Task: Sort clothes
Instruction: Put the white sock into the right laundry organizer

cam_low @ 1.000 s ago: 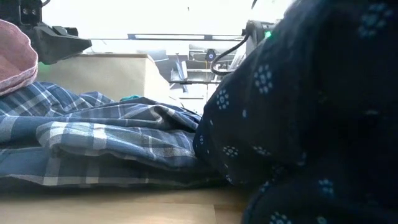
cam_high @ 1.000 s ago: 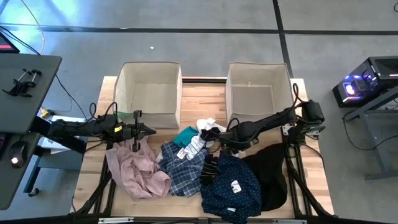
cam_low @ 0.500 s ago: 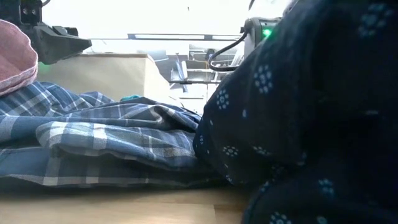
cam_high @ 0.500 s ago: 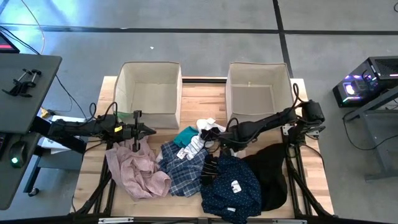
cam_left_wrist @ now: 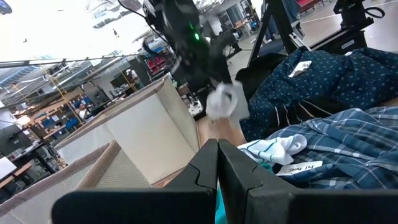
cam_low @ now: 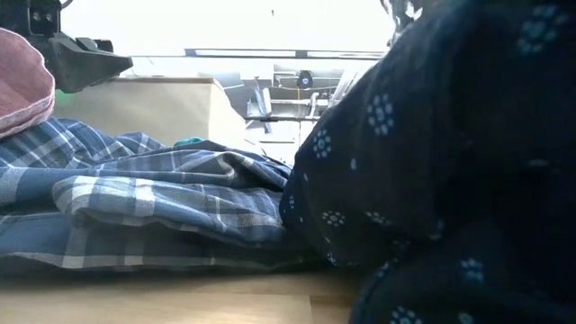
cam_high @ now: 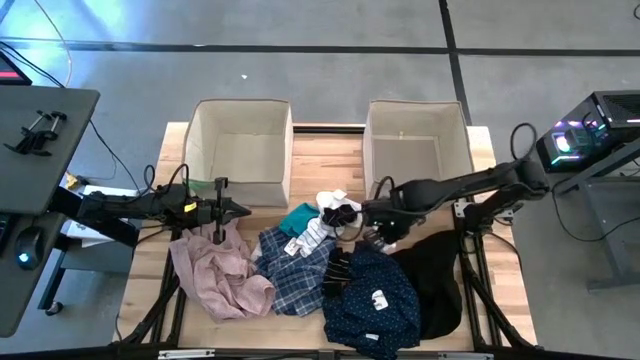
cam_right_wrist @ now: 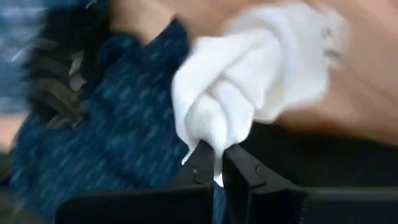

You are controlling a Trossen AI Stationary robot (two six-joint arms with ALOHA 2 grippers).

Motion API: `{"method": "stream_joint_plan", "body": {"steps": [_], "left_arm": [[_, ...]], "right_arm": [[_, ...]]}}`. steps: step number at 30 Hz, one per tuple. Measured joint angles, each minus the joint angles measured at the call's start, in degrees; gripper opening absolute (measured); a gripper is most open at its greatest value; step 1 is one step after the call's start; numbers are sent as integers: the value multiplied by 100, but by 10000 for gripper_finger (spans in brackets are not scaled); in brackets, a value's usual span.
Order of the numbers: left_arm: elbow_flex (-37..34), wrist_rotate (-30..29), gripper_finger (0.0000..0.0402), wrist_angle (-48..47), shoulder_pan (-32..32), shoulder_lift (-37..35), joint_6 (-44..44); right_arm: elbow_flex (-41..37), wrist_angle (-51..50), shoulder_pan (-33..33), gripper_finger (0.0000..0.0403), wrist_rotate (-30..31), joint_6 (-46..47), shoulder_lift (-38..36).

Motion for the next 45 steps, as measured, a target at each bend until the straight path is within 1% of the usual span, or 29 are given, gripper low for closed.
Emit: {"method": "stream_joint_plan", "body": {"steps": [4, 8, 10, 14, 16, 20, 23, 27, 32, 35, 39, 42, 45], "left_arm": [[0, 1, 0, 0, -1, 1, -2], [0, -1, 0, 3, -2, -1, -5], [1, 1, 0, 15, -2, 0, -82], [2, 11, 0, 42, -2, -1, -343], [4, 12, 0, 54, -2, -1, -440], [4, 10, 0, 59, -2, -1, -470], [4, 10, 0, 58, -2, -1, -487], [4, 10, 0, 57, -2, -1, -490], [4, 6, 0, 55, -2, -1, -492], [4, 5, 0, 55, -2, -1, -494], [4, 3, 0, 51, -2, -1, -494], [4, 3, 0, 50, -2, -1, -496], [4, 1, 0, 49, -2, -1, -496]], "right_arm": [[765, -811, 0, 1, -318, -377, -219], [1710, -1466, -96, 1, -269, -784, -359], [2236, -1716, -196, 1, -6, -901, -427], [3410, -2445, -493, 1, 960, -1182, -444], [3907, -2536, -745, 0, 1368, -1455, -463], [4465, -2515, -1512, 0, 1857, -2377, -515], [4516, -2522, -2275, 0, 2070, -3179, -516], [4121, -2521, -3262, 0, 2083, -4123, -435], [3021, -2207, -4123, 0, 2066, -4945, -245], [2053, -1614, -4393, 0, 2066, -5250, -179], [598, -574, -4569, 0, 1925, -5433, -153], [-405, 277, -4655, 0, 1827, -5270, -153], [-1193, 1051, -4671, 0, 1773, -4960, -153]]}}
